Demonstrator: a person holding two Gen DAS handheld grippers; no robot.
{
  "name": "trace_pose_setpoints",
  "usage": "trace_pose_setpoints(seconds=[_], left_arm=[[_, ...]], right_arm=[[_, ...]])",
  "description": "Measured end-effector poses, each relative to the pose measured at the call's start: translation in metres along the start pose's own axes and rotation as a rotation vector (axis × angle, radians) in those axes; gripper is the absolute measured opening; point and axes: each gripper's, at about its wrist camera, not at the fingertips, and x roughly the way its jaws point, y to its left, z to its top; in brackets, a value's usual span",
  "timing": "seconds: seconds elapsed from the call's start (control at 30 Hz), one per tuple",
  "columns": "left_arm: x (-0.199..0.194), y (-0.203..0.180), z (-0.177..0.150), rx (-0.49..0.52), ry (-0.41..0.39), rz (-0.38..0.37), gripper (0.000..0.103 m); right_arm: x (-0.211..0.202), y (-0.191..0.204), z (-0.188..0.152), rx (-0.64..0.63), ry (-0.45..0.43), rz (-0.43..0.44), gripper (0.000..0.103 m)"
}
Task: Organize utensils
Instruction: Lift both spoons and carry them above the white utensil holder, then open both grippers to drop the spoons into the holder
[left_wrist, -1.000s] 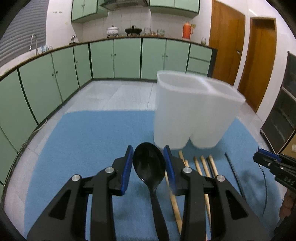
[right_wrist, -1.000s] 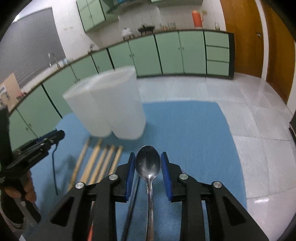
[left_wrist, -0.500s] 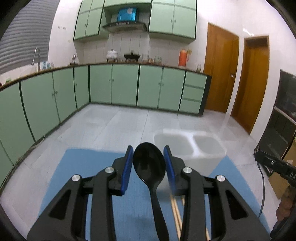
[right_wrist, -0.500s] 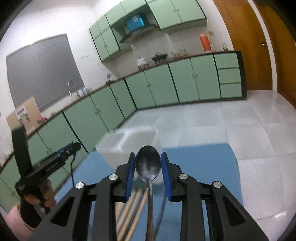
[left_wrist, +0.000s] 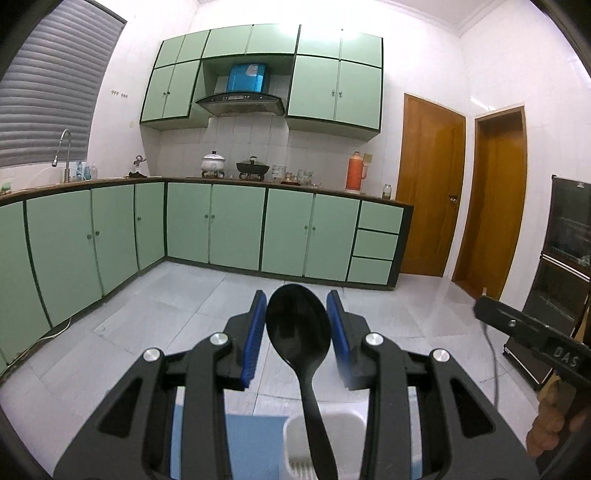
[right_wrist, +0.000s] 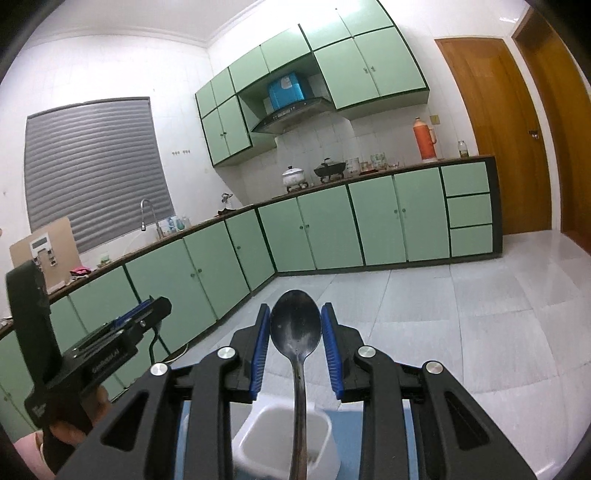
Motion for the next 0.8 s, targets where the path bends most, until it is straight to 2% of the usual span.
trace_pose_setpoints(seconds=[0.2, 0.33, 0.43, 0.63, 0.8], left_arm=[[0.03, -0.002, -0.01, 0.014, -0.005, 0.0, 0.032], [0.043, 0.0, -0.021, 0.018, 0.013, -0.01, 0.032], [0.046, 0.003, -0.031, 0.016, 0.031, -0.011, 0.032], [0.047, 0.012, -0.039, 0.004, 0.044, -0.008, 0.032], [0.048, 0.015, -0.046, 0.01, 0.061, -0.007, 0.032]], right_arm=[[0.041, -0.004, -0.011, -0.015, 0.004, -0.012, 0.028], [0.054, -0.003, -0.025, -0.033, 0.017, -0.014, 0.028], [0.06, -0.005, -0.031, -0.031, 0.021, -0.007, 0.028], [0.067, -0.004, -0.023, -0.026, 0.007, 0.009, 0.028], [0.062, -0.004, -0.043, -0.029, 0.043, 0.005, 0.028]])
